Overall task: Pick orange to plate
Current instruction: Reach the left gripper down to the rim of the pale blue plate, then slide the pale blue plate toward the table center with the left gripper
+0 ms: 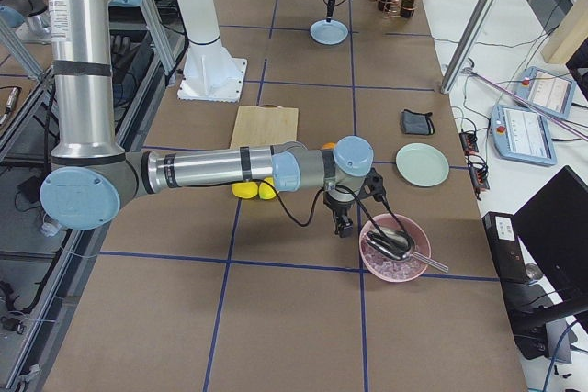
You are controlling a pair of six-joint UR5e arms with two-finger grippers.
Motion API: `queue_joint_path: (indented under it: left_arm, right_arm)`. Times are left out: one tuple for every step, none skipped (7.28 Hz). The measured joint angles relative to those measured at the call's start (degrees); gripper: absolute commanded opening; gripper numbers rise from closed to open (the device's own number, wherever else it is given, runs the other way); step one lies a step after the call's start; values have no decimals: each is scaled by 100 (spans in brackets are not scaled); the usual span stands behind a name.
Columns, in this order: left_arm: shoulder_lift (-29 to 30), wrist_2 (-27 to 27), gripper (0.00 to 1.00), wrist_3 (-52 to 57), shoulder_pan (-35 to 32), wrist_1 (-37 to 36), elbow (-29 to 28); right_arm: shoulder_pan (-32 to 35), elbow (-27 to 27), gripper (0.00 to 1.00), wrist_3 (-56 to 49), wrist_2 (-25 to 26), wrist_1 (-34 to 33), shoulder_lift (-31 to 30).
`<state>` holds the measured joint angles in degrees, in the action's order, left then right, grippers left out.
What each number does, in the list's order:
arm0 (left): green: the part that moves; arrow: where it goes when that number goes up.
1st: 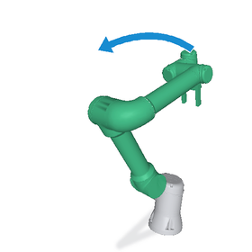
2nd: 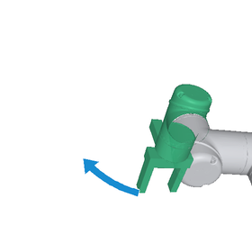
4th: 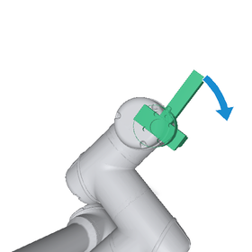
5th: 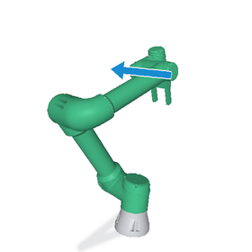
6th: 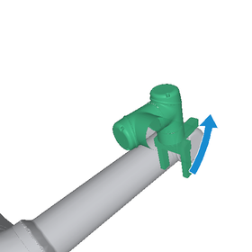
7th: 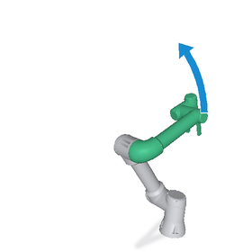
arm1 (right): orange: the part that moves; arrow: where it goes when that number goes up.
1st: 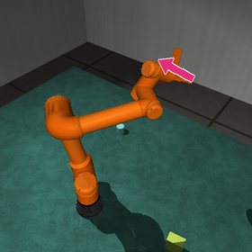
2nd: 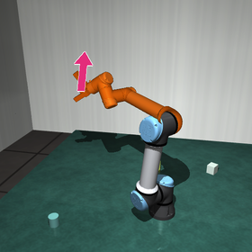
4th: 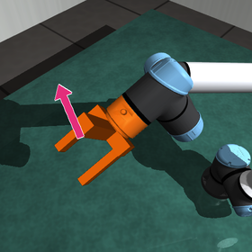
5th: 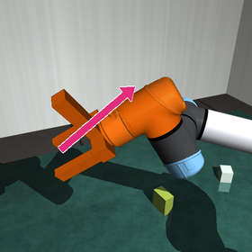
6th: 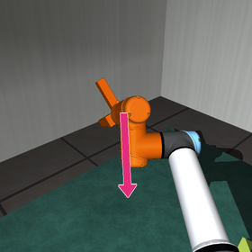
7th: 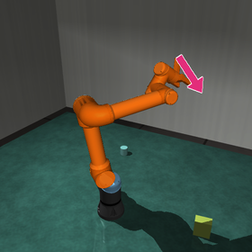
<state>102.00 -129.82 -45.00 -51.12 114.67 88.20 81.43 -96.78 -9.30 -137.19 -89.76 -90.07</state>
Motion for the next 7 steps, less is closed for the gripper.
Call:
queue_joint_path:
  left_arm:
    - [7,0,44,3,45,82,-73]
    - [15,-1,13,11,69,126,-136]
    - [18,-7,0,17,79,143,-163]
    - [21,-20,0,25,82,176,-172]
    - [22,-40,0,23,82,271,-173]
    - [23,-68,0,-4,85,434,-149]
    - [74,-179,0,-132,84,599,-75]
  right_arm:
    - [-30,1,100,-8,6,26,-1]
    - [-74,3,100,-11,10,84,-1]
    - [-97,7,100,-9,10,131,-4]
    - [-105,7,100,-7,8,156,-8]
    - [-106,5,100,-4,8,164,-9]
    - [-109,6,100,-3,6,168,-18]
    - [-109,2,100,-2,2,169,-36]
